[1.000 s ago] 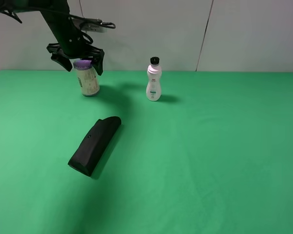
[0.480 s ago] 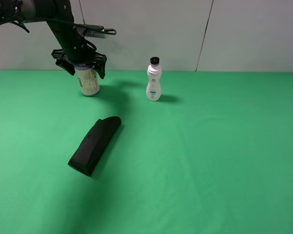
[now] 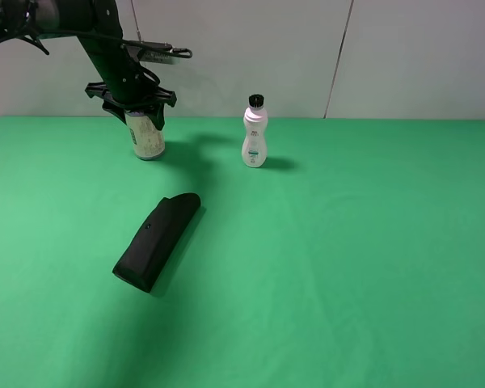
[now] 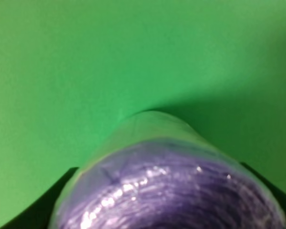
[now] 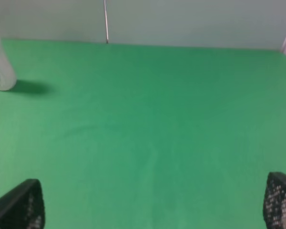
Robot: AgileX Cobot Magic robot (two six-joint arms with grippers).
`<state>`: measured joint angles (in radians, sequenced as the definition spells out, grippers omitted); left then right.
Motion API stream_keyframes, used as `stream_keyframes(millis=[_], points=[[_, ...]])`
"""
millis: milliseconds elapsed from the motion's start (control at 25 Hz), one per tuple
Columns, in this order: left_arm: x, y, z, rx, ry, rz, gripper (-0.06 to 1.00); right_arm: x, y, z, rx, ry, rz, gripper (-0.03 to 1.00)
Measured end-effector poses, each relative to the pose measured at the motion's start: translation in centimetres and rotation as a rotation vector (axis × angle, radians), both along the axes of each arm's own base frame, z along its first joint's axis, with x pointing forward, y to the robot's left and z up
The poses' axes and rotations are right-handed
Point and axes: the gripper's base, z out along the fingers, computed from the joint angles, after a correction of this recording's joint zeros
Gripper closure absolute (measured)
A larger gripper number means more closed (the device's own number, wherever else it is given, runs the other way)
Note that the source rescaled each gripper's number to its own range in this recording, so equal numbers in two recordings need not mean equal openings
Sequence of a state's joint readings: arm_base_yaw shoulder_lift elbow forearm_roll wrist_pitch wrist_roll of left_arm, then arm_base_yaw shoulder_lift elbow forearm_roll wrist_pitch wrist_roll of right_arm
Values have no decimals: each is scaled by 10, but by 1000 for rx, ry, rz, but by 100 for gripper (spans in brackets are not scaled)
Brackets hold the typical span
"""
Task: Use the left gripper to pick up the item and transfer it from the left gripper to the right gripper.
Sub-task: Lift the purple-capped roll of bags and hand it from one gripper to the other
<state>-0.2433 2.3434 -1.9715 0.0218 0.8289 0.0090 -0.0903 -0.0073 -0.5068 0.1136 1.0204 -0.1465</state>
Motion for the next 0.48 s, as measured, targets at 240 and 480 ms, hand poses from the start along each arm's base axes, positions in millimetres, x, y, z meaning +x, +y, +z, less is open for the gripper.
stream_keyframes(millis=[240, 480], points=[[2, -1, 8, -3, -10, 0, 94, 0, 0, 0, 0, 0, 0, -3], [0, -2, 66, -38, -39, 14, 94, 0, 0, 0, 0, 0, 0, -3]])
